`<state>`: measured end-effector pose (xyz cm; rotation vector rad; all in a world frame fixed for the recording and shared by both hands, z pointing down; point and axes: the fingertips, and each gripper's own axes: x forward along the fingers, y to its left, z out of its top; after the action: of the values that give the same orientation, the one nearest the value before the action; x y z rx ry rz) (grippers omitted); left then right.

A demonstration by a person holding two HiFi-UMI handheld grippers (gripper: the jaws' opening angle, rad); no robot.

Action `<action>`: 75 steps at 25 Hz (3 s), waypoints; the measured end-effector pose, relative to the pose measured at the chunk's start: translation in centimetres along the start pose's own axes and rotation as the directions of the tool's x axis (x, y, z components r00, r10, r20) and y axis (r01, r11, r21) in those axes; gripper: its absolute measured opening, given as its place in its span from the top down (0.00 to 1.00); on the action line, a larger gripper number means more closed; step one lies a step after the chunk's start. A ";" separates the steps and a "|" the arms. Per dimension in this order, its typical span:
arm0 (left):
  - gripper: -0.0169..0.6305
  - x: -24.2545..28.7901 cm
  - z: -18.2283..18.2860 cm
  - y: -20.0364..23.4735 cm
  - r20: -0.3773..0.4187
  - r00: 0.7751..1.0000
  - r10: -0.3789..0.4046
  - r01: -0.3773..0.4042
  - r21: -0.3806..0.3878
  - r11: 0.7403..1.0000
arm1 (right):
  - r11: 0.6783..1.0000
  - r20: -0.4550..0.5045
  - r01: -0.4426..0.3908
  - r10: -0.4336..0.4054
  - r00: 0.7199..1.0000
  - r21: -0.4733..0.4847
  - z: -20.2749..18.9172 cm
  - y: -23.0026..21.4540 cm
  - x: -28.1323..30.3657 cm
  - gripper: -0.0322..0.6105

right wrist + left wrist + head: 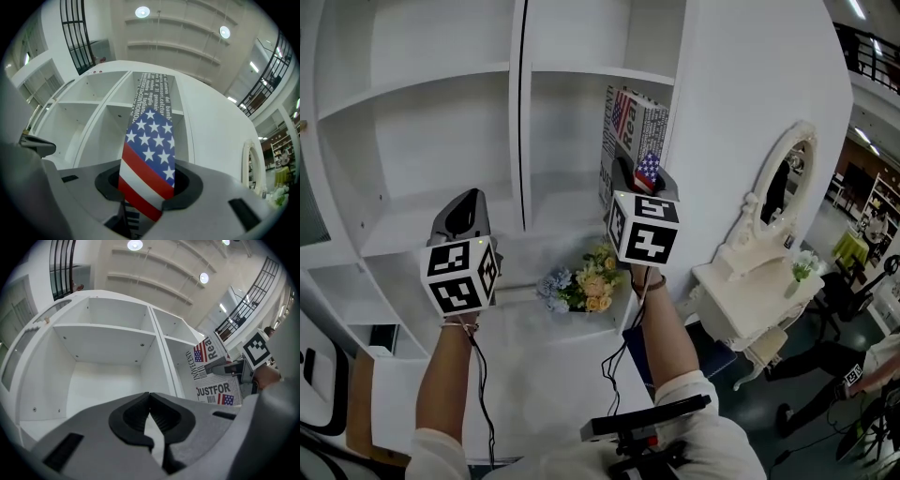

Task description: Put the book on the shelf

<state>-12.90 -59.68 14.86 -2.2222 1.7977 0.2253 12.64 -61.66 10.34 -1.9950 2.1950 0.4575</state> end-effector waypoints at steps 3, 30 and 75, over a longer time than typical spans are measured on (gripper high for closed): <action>0.96 1.2 -0.2 0.5 -0.014 1.000 0.011 -0.011 -0.017 1.000 | 1.000 -0.005 -0.003 0.003 1.000 -0.004 -0.3 -0.1 1.6 0.68; 0.96 4.6 -0.3 1.8 -0.001 0.999 0.050 -0.050 -0.022 0.999 | 0.999 -0.088 -0.006 0.010 0.996 0.045 -4.6 -0.7 11.9 0.67; 0.96 -3.2 0.4 0.8 -0.025 0.999 0.047 -0.048 -0.019 0.999 | 0.999 -0.037 0.041 -0.041 0.999 0.011 -1.7 0.4 5.3 0.56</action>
<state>-14.34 -56.76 15.35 -2.2062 1.8703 0.2270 11.84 -67.16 10.39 -2.0537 2.1682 0.4054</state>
